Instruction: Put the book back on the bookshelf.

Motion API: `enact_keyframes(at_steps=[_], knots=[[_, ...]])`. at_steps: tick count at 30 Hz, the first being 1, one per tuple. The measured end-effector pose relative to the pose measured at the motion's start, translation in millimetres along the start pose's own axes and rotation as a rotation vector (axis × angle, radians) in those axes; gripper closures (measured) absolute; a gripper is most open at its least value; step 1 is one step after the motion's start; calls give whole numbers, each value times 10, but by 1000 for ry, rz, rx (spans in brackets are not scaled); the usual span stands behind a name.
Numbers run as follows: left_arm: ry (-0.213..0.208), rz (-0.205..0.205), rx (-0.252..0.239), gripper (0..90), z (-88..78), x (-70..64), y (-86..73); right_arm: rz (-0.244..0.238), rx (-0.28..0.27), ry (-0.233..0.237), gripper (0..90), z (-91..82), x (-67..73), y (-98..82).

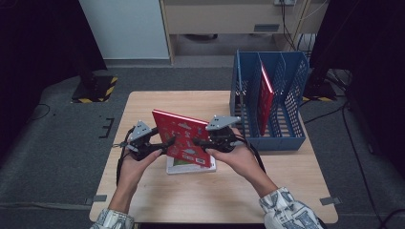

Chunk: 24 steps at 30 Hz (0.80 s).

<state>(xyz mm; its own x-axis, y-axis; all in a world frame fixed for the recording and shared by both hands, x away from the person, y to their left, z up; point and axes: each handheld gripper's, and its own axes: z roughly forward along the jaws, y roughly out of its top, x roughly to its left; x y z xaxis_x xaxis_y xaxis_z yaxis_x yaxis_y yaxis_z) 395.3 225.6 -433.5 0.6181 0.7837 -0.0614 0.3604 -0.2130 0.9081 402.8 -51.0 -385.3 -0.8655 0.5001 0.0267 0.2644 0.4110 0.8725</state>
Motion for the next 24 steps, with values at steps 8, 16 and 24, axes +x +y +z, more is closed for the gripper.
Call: enact_keyframes(at_steps=[8,16,24], knots=[[28,-20,17,254,9,-45,-112,-2,-15,2,642,-11,20,72],[34,-30,33,259,61,-46,-244,5,-30,15,656,-3,41,114],[29,-33,34,267,95,-17,-244,4,-27,18,666,-5,63,119]])
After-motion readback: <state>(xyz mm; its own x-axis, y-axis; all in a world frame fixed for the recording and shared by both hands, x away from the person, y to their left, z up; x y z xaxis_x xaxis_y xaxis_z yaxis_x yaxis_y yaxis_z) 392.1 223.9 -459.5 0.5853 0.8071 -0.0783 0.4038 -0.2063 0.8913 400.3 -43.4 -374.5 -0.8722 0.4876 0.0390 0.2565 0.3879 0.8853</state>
